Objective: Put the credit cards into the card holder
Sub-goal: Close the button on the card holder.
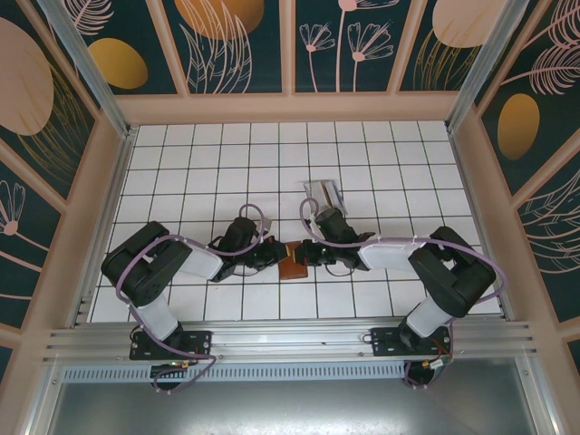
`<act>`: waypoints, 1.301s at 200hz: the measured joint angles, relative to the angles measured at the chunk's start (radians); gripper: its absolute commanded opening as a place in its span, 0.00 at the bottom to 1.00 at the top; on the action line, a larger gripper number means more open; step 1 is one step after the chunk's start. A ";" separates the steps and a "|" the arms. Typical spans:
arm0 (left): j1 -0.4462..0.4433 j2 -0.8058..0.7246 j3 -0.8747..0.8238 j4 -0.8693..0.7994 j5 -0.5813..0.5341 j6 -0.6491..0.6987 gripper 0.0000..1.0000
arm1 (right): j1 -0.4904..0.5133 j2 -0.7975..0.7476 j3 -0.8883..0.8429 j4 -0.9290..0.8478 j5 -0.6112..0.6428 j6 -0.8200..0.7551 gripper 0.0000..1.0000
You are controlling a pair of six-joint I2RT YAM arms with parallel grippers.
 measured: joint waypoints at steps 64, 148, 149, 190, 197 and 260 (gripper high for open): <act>0.000 0.003 -0.001 0.006 -0.001 -0.007 0.03 | 0.000 0.032 0.016 0.007 -0.013 0.000 0.00; 0.002 0.012 -0.023 0.064 -0.011 -0.026 0.03 | -0.018 0.074 0.063 -0.037 -0.043 0.024 0.00; 0.002 0.012 -0.023 0.064 -0.011 -0.026 0.03 | -0.017 0.074 0.063 -0.036 -0.043 0.024 0.00; 0.002 -0.014 -0.013 0.011 -0.033 -0.011 0.06 | -0.006 0.005 0.042 -0.056 0.021 0.026 0.26; 0.002 -0.030 -0.009 -0.019 -0.044 -0.002 0.06 | -0.007 -0.023 0.036 -0.066 0.036 0.024 0.28; 0.031 -0.279 0.068 -0.359 -0.198 0.108 0.15 | -0.018 -0.386 -0.031 -0.068 0.196 -0.025 0.45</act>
